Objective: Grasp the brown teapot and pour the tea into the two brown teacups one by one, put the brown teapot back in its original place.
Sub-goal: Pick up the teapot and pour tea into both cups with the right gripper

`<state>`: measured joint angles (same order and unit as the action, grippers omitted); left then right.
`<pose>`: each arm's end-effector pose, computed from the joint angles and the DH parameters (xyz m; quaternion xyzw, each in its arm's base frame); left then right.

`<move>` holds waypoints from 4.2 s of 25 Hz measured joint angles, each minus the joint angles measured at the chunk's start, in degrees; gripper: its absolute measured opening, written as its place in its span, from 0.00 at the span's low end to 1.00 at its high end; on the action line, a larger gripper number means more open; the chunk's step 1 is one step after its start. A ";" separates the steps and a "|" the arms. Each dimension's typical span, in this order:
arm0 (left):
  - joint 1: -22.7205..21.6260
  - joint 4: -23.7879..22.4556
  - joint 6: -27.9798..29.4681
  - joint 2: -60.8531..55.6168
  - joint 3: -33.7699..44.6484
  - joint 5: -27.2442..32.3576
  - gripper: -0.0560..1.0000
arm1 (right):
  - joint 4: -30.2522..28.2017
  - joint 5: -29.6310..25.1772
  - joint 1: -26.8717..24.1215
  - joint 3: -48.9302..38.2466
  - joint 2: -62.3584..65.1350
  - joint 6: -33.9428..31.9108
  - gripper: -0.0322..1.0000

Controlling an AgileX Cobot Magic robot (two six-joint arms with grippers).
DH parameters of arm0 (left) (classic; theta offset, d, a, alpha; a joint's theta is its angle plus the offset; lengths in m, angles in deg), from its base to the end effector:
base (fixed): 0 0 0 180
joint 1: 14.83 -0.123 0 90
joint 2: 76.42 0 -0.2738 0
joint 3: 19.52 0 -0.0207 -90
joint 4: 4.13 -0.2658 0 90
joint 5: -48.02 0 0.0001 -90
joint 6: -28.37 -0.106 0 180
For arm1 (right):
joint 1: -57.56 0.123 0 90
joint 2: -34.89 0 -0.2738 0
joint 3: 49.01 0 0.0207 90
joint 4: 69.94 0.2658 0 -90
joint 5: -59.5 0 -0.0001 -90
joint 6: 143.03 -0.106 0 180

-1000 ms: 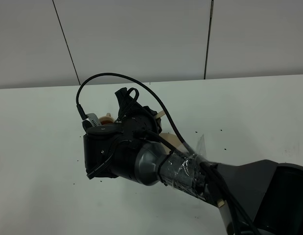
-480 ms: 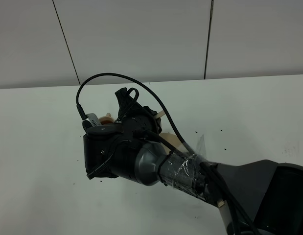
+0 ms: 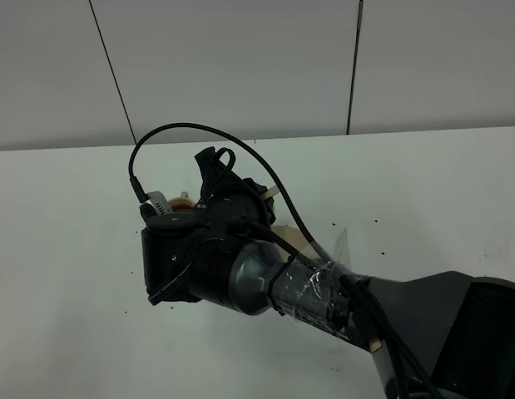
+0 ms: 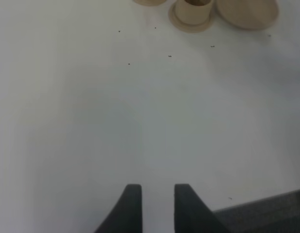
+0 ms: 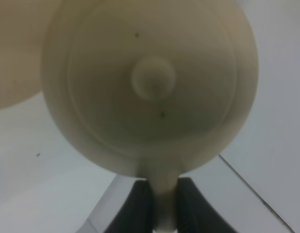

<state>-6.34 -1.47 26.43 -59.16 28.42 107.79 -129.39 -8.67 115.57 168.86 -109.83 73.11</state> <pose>0.0566 -0.0128 0.2738 0.0795 0.8831 -0.0495 0.4598 0.3405 0.3851 0.1646 -0.7471 0.4706 -0.4522 0.1258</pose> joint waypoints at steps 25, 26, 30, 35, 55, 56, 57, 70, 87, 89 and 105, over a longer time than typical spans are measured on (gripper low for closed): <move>0.00 0.00 0.00 0.00 0.00 0.00 0.28 | -0.86 -0.02 0.00 0.00 0.00 0.01 0.12; 0.00 0.00 0.00 0.00 0.00 0.00 0.28 | -0.92 -0.02 0.00 0.00 0.00 0.01 0.12; 0.00 0.00 0.00 0.00 0.00 0.00 0.28 | -1.55 -0.02 0.00 0.00 0.00 1.33 0.12; 0.00 0.00 0.00 0.00 0.00 0.00 0.28 | -1.99 -0.02 0.00 0.00 0.00 2.37 0.12; 0.00 0.00 0.00 0.00 0.00 0.00 0.28 | -4.02 -0.58 0.05 0.00 0.00 2.60 0.12; 0.00 0.00 0.00 0.00 0.00 0.00 0.28 | -3.99 -0.58 0.05 0.00 0.00 2.60 0.12; 0.00 0.00 0.00 0.00 0.00 0.00 0.28 | -3.99 -0.58 0.05 0.00 0.00 2.60 0.12; 0.00 0.00 0.00 0.00 0.00 0.00 0.28 | -4.03 -0.58 0.05 0.00 0.00 2.67 0.12; 0.00 0.00 0.00 0.00 0.00 0.00 0.28 | -4.05 -0.44 0.10 0.00 0.00 2.66 0.12; 0.00 0.00 0.00 0.00 0.00 0.00 0.28 | -4.10 -0.37 0.16 0.00 0.00 2.66 0.12; 0.00 0.00 0.00 0.00 0.00 0.00 0.28 | -4.21 -0.23 0.29 0.00 0.00 2.73 0.12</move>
<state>-6.34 -1.47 26.43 -59.16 28.42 107.79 -133.60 -8.90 115.85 168.86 -109.83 75.84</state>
